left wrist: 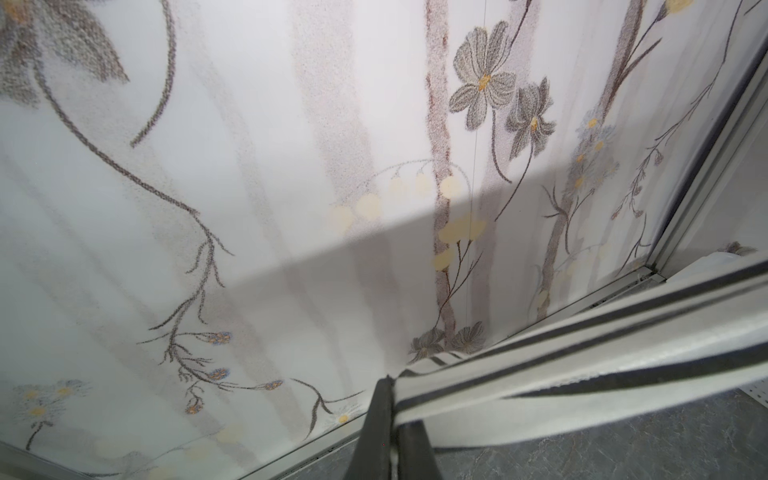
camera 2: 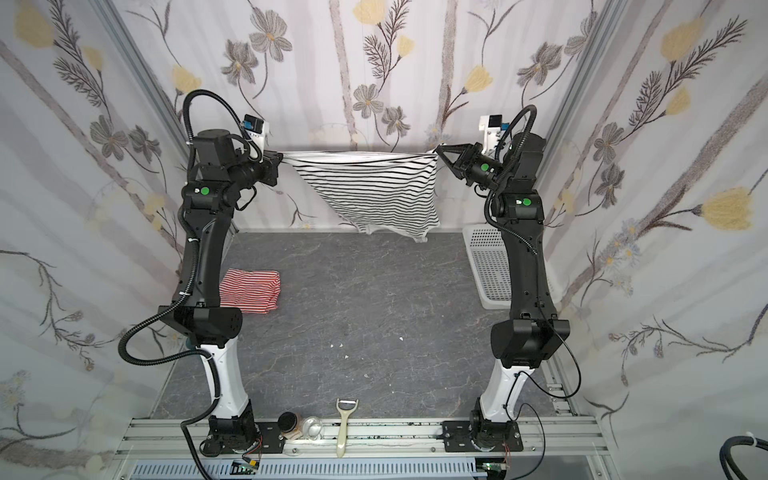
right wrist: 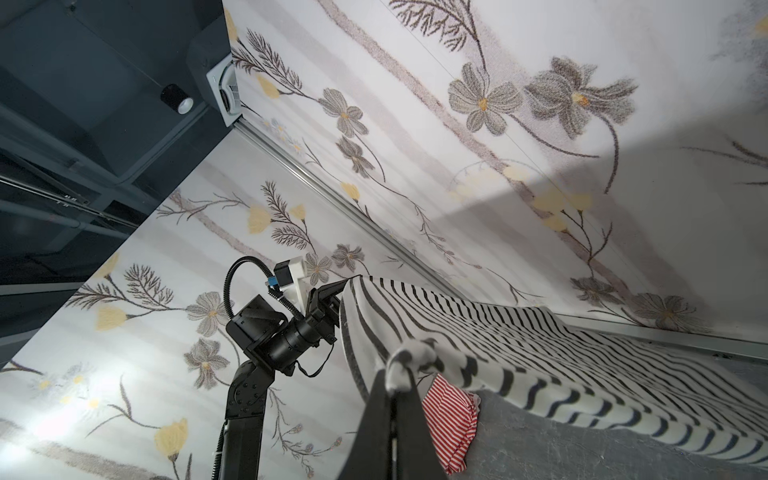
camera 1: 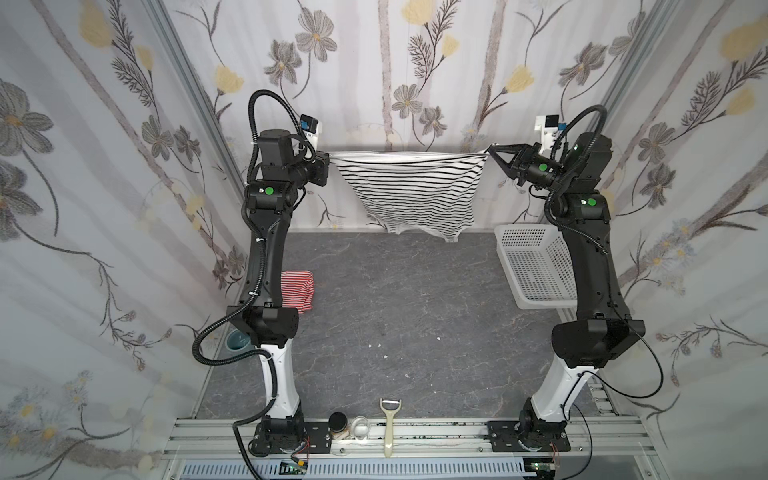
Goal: Fold and stack the tank tops
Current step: 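Swing the stretched shirt away from the robot with both grippers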
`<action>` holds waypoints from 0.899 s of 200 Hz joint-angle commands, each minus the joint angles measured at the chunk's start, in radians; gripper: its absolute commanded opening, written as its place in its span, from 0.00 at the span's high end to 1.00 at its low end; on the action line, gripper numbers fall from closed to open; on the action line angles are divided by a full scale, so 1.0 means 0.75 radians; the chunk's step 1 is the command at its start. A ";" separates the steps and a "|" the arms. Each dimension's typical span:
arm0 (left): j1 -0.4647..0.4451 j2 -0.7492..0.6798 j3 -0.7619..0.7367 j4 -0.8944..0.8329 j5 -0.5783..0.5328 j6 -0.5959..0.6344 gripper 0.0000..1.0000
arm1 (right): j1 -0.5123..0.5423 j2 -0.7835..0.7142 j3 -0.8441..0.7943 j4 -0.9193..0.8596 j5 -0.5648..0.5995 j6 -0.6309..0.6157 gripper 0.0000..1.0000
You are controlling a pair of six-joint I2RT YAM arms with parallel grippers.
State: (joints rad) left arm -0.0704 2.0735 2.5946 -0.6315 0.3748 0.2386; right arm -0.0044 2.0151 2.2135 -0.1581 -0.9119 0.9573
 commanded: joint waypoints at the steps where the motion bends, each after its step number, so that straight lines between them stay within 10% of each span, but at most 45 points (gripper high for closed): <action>1: 0.010 -0.049 -0.170 0.016 0.018 0.036 1.00 | 0.000 -0.021 -0.195 0.080 -0.012 -0.023 1.00; 107: 0.041 -0.769 -1.816 0.047 0.158 0.305 1.00 | 0.139 -0.629 -1.874 0.569 0.031 -0.128 1.00; 180: 0.039 -0.881 -2.300 0.040 0.092 0.461 1.00 | 0.204 -0.947 -2.420 0.513 0.173 -0.126 1.00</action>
State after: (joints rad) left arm -0.0422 1.4281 0.9195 -0.6098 0.4641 0.5091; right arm 0.1394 1.3842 0.4679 0.2199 -0.8383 0.8703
